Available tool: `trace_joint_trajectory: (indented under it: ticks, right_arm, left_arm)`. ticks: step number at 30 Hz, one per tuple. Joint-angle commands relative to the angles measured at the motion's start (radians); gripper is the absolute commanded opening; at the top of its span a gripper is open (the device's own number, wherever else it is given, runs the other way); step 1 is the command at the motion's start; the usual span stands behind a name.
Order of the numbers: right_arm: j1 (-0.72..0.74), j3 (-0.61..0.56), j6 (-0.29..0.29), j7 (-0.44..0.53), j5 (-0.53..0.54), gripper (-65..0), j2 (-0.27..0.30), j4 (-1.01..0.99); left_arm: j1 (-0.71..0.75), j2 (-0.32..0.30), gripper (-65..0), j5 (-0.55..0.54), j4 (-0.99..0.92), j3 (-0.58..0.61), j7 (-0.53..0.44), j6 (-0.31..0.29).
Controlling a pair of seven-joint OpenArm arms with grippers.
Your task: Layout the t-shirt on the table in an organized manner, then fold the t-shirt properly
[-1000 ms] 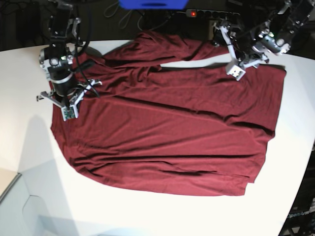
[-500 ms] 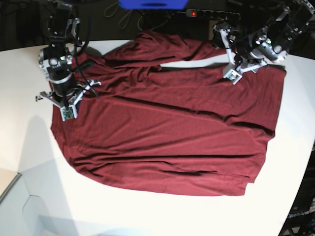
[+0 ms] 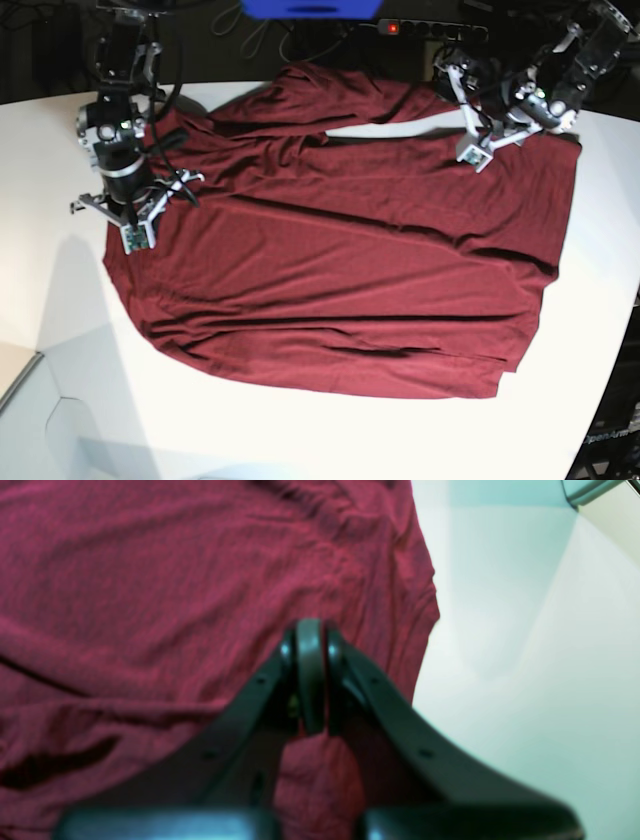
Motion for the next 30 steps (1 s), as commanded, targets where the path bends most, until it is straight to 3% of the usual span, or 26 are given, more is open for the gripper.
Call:
trace_joint_trajectory:
  ticks: [1, 15, 17, 20, 21, 30]
  right_arm:
    - [0.01, 0.001, -0.003, 0.024, 0.0, -65.0, 0.006, 0.02]
    - [0.028, 0.003, -0.003, 0.024, 0.003, -65.0, 0.027, 0.016]
    - [0.03, 0.003, -0.003, 0.024, 0.003, -65.0, 0.027, 0.016]
    - [0.036, 0.003, -0.003, 0.024, 0.001, -65.0, 0.027, 0.014]
    - [0.036, 0.003, -0.003, 0.024, 0.001, -65.0, 0.029, 0.014]
    - [0.038, 0.003, -0.003, 0.025, 0.004, -65.0, 0.047, 0.014]
  left_arm:
    - [-0.018, -0.009, -21.6, 0.001, 0.006, -0.006, -0.002, 0.005]
    - [-0.02, 0.065, -21.7, 0.125, -0.025, -0.004, -0.002, 0.003]
    - [-0.02, 0.076, -24.4, 0.143, -0.028, -0.004, -0.002, 0.003]
    - [-0.03, 0.091, -36.7, 0.182, -0.079, -0.006, -0.007, 0.003]
    - [-0.044, 0.105, -37.8, 0.188, -0.093, -0.004, -0.002, 0.003]
    - [-0.089, 0.151, -38.5, 0.22, -0.185, -0.004, 0.019, 0.002]
